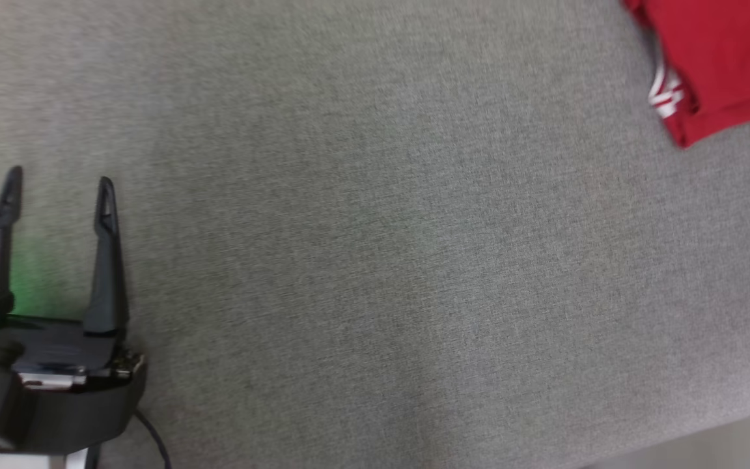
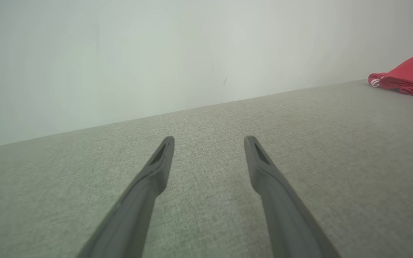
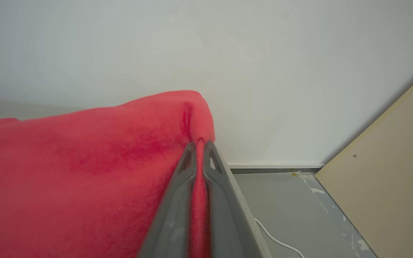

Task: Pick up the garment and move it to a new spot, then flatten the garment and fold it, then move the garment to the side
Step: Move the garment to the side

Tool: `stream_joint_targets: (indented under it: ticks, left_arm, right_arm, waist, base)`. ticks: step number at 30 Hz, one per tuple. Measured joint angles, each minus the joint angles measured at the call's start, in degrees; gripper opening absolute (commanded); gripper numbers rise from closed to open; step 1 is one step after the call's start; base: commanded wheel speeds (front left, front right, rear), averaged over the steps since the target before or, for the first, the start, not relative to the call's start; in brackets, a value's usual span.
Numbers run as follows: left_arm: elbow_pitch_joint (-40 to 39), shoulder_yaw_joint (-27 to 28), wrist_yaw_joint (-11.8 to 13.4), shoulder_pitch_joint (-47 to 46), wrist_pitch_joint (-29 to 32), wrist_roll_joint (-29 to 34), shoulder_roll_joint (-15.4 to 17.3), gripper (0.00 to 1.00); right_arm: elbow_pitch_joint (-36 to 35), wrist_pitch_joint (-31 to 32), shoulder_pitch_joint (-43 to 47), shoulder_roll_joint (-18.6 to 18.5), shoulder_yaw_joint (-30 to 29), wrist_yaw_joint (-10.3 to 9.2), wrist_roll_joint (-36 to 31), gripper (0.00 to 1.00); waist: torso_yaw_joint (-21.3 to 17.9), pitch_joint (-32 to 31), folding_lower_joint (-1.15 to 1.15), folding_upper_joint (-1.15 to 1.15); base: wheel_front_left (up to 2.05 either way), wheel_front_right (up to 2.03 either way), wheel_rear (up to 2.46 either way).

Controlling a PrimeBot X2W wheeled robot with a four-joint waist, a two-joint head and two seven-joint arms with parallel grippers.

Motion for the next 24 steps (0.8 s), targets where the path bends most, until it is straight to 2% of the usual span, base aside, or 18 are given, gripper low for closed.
stream_joint_targets:
  ticks: [7,13,14,15,24]
  left_arm:
    - [-3.32,0.89,0.34,0.39,-0.25,0.05,1.31,1.0]
    - [-5.02,1.2,0.71,0.64,-0.22,0.05,1.89,1.0]
    - [-5.05,1.2,0.89,0.64,-0.22,0.05,1.9,1.0]
    - [-5.03,1.19,1.01,0.64,-0.22,0.04,1.89,1.0]
    - [-1.42,0.82,1.98,0.2,-0.33,-0.85,0.66,1.0]
  right_arm:
    - [0.44,0.45,-3.78,-2.45,-0.67,0.0,-1.81,0.0]
    - [2.78,2.89,-6.39,-2.21,-1.27,0.0,-2.67,0.0]
    - [3.08,2.8,-6.51,-2.23,-1.44,0.0,-3.47,0.36]
    - [3.55,2.79,-6.71,-2.22,-1.66,0.0,-4.17,1.0]
    - [2.15,0.73,-6.38,-1.36,-4.57,0.0,-7.53,1.0]
  waist:
    - [-2.34,3.92,-0.02,-0.02]
    - [-3.28,5.73,-0.02,-0.03]
    - [-3.32,5.81,-0.02,-0.03]
    - [-3.3,5.79,-0.02,-0.03]
    - [-2.57,2.97,0.01,-0.01]
  base:
    - [0.0,0.0,0.0]
    - [0.0,0.0,0.0]
    - [0.0,0.0,0.0]
    - [0.0,0.0,0.0]
    - [0.0,0.0,0.0]
